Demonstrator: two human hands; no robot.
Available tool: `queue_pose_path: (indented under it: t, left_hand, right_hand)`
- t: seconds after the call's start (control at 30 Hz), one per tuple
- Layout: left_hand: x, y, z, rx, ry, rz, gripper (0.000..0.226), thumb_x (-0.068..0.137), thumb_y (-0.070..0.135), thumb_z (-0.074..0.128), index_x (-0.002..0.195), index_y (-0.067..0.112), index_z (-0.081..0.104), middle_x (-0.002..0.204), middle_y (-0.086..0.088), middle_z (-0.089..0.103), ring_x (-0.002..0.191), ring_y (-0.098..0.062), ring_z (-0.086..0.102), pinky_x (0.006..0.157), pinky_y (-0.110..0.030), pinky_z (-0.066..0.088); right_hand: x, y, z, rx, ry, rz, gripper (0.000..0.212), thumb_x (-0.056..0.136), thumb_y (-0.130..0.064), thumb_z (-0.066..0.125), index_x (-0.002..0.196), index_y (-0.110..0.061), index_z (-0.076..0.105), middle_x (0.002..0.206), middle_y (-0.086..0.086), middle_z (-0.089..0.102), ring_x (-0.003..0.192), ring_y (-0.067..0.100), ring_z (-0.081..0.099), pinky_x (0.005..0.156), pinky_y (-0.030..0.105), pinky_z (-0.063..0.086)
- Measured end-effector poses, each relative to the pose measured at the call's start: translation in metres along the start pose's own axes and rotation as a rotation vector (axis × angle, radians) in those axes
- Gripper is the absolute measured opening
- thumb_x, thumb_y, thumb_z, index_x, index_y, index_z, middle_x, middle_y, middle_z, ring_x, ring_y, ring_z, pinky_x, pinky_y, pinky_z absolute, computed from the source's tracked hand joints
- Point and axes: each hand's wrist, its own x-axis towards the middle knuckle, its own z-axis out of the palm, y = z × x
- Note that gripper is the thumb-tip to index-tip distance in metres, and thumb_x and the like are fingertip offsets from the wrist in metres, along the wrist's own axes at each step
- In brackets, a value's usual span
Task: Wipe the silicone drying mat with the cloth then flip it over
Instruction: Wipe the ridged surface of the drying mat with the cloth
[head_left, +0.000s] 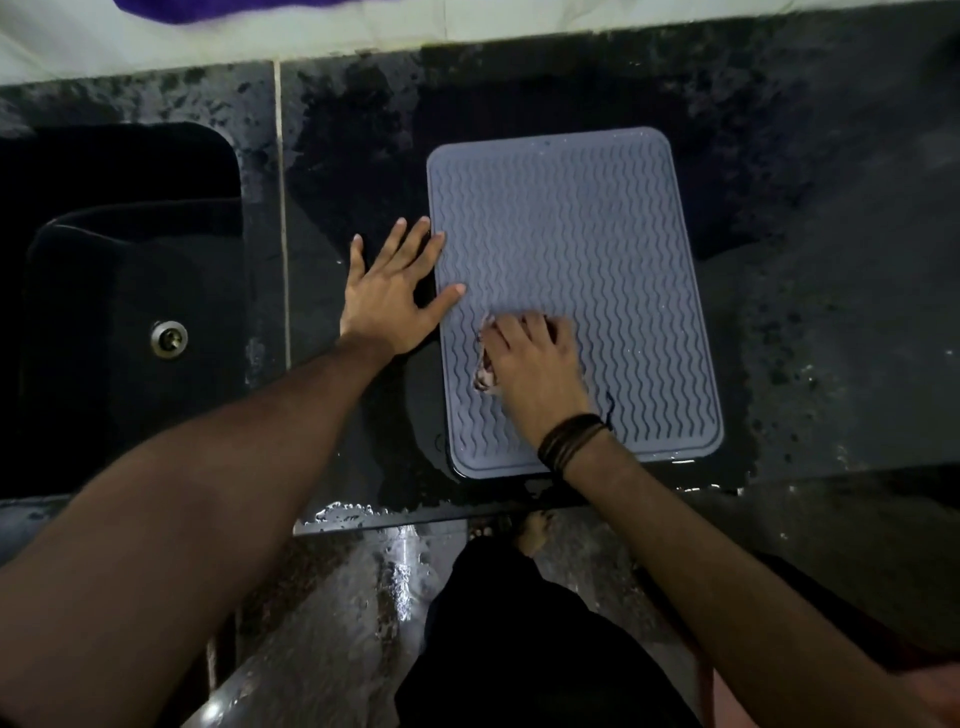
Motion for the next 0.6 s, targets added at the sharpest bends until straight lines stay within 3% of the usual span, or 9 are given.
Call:
queue_pose_path:
  t: [0.1,0.3,0.4,0.5,0.6]
  left_hand:
    - [0.0,0.001,0.0,-0.013,0.006,-0.013,0.08,0.097,0.078,0.024,0.163,0.032,0.024,0.171,0.007,0.014,0.158,-0.014,0.005,0.125,-0.059,-0.005]
    - [-0.002,0.008,-0.004,-0.025,-0.033,-0.047,0.078,0.098,0.073,0.026,0.164,0.031,0.02,0.172,0.006,0.008,0.159,-0.015,0.0,0.123,-0.063,-0.009]
    - [-0.003,0.021,-0.002,-0.061,-0.028,-0.107,0.072,0.102,0.062,0.033,0.164,0.028,0.019,0.173,0.004,0.007,0.159,-0.018,-0.001,0.122,-0.065,-0.01]
    - [-0.007,0.022,0.003,-0.05,0.012,-0.104,0.071,0.104,0.061,0.027,0.165,0.026,0.018,0.173,0.002,0.007,0.159,-0.019,-0.001,0.122,-0.064,-0.009]
    - [-0.005,0.02,0.005,-0.057,0.015,-0.086,0.073,0.101,0.064,0.023,0.164,0.026,0.02,0.172,0.002,0.01,0.159,-0.019,0.001,0.122,-0.064,-0.008]
  right_hand:
    - [-0.04,-0.002,0.014,0.009,0.044,-0.029,0.051,0.085,-0.016,0.061,0.134,-0.012,0.049,0.138,0.01,0.047,0.127,0.033,0.043,0.105,0.055,0.034]
    - [-0.088,-0.006,0.009,0.021,-0.034,-0.057,0.044,0.089,-0.012,0.046,0.132,-0.013,0.053,0.133,0.008,0.053,0.128,0.033,0.046,0.105,0.056,0.032]
    - [-0.068,-0.005,-0.003,0.03,-0.016,-0.011,0.045,0.085,-0.014,0.055,0.13,-0.017,0.053,0.129,0.004,0.055,0.121,0.03,0.05,0.109,0.059,0.024]
    - [-0.028,-0.01,-0.013,0.018,0.053,0.021,0.06,0.073,-0.02,0.072,0.13,-0.015,0.053,0.128,0.007,0.056,0.12,0.03,0.05,0.108,0.059,0.025]
    - [-0.001,-0.022,-0.012,0.008,-0.01,0.01,0.063,0.076,-0.019,0.07,0.135,-0.013,0.048,0.131,0.009,0.052,0.125,0.032,0.044,0.109,0.058,0.025]
